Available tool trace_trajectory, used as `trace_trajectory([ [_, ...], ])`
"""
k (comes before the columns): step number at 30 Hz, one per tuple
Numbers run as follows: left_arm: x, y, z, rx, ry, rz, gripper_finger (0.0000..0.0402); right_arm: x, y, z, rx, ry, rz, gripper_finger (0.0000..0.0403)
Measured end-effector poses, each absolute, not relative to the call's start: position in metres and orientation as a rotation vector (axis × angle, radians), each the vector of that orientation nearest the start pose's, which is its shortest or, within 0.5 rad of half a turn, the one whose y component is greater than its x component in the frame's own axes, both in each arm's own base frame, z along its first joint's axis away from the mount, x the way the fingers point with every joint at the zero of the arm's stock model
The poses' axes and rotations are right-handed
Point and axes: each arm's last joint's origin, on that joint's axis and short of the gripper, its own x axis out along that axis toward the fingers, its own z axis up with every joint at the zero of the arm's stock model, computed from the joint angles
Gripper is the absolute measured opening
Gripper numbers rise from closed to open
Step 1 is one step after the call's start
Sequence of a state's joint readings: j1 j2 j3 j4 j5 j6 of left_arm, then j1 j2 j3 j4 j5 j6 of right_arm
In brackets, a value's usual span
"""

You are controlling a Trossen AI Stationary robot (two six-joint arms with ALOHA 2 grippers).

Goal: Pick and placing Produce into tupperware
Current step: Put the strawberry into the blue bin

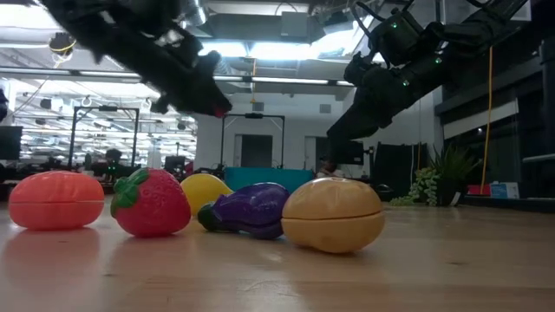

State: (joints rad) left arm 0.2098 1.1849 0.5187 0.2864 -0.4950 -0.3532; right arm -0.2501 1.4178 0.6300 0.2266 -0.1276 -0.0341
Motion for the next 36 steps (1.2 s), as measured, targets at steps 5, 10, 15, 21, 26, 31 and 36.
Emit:
trace_trajectory([
  [5, 0.25, 0.083, 0.219, -0.271, 0.374, 0.767, 0.0134, 0.269, -0.065, 0.181, 0.076, 0.564, -0.11, 0.0218],
  [10, 0.265, 0.099, 0.235, -0.265, 0.367, 0.76, 0.0134, 0.267, -0.064, 0.179, 0.081, 0.588, -0.109, 0.0218],
  [15, 0.276, 0.116, 0.238, -0.298, 0.484, 0.723, 0.0134, 0.267, -0.064, 0.179, 0.079, 0.59, -0.109, 0.0218],
  [21, 0.289, 0.136, 0.242, -0.305, 0.655, 0.725, 0.0134, 0.267, -0.064, 0.179, 0.079, 0.59, -0.109, 0.0218],
  [26, 0.306, 0.148, 0.245, -0.315, 0.754, 0.624, 0.0134, 0.267, -0.064, 0.179, 0.079, 0.59, -0.109, 0.0218],
  [31, 0.32, 0.158, 0.245, -0.288, 0.869, 0.593, 0.0134, 0.267, -0.064, 0.179, 0.079, 0.591, -0.108, 0.0218],
  [36, 0.332, 0.167, 0.255, -0.247, 0.859, 0.563, 0.0134, 0.267, -0.064, 0.179, 0.079, 0.592, -0.108, 0.0218],
])
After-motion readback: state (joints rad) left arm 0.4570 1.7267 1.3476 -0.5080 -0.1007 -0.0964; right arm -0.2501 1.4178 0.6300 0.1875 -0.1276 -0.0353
